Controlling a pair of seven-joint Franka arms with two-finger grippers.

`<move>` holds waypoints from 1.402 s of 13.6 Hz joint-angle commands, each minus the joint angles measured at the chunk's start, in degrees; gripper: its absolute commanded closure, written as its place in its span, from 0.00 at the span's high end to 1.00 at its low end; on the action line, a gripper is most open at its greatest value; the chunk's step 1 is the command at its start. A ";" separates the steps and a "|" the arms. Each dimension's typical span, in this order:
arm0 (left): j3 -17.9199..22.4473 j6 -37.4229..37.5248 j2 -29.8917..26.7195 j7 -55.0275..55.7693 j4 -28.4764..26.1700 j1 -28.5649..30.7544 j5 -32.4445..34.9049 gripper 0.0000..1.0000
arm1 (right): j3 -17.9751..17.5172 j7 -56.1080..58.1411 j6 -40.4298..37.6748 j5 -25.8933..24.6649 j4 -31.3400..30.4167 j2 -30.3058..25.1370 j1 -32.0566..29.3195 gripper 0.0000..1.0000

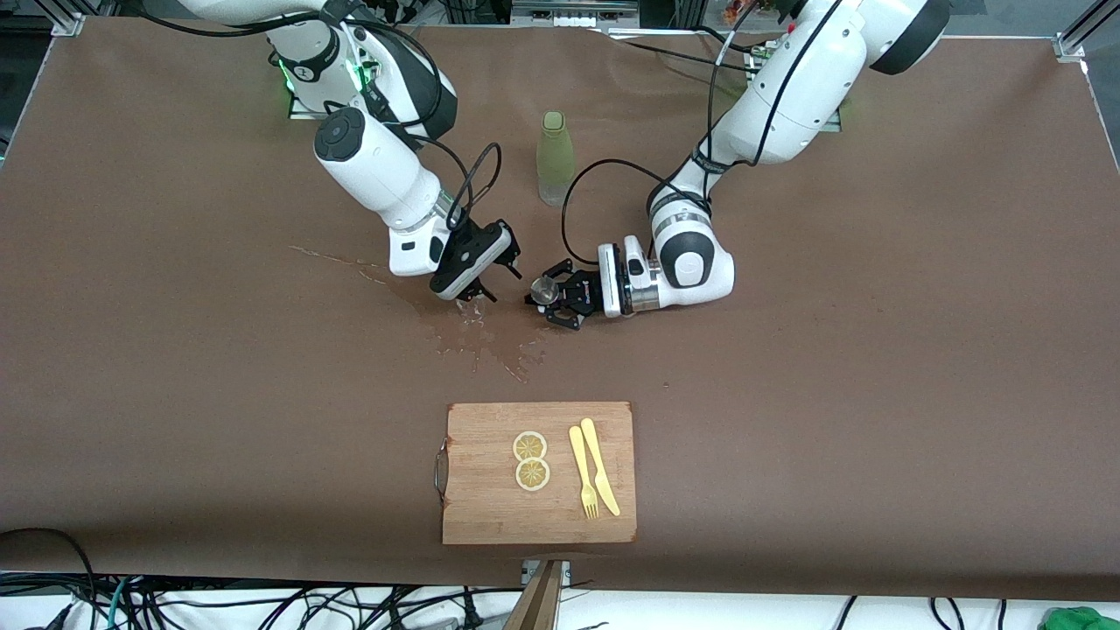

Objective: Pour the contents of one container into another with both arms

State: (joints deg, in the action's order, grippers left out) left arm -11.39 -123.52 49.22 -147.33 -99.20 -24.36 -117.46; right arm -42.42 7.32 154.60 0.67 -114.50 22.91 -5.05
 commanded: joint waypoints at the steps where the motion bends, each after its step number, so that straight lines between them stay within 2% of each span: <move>1: 0.05 -0.40 0.09 -0.68 0.41 -0.25 -2.60 0.00 | 0.24 2.17 1.84 4.15 0.50 0.65 -0.22 0.99; 4: -0.03 -0.40 0.09 -0.68 0.41 -0.25 -2.60 0.00 | 0.24 3.48 4.30 9.51 0.68 1.35 -0.22 0.99; 9: 0.05 -0.23 0.09 -0.42 0.06 0.36 -2.43 0.00 | 0.32 13.41 7.47 25.32 2.43 3.11 -0.22 0.99; 12: 0.05 0.04 0.00 -0.33 -0.12 0.71 -2.25 0.00 | 0.32 19.64 7.39 35.59 2.70 2.76 -0.31 0.99; 14: 0.05 0.21 -0.09 -0.42 -0.21 1.16 -2.07 0.00 | 0.50 22.30 6.69 42.28 2.70 0.49 -0.22 0.99; 19: 0.14 2.49 -0.26 -1.12 -1.26 1.60 -1.02 0.00 | 6.82 24.76 -4.11 42.84 2.79 -2.42 -0.22 0.99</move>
State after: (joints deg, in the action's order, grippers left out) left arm -11.12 -122.90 49.43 -147.10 -99.63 -22.89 -117.46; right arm -37.34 30.04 154.40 41.61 -111.66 22.25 -5.23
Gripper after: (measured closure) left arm 0.907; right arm 0.004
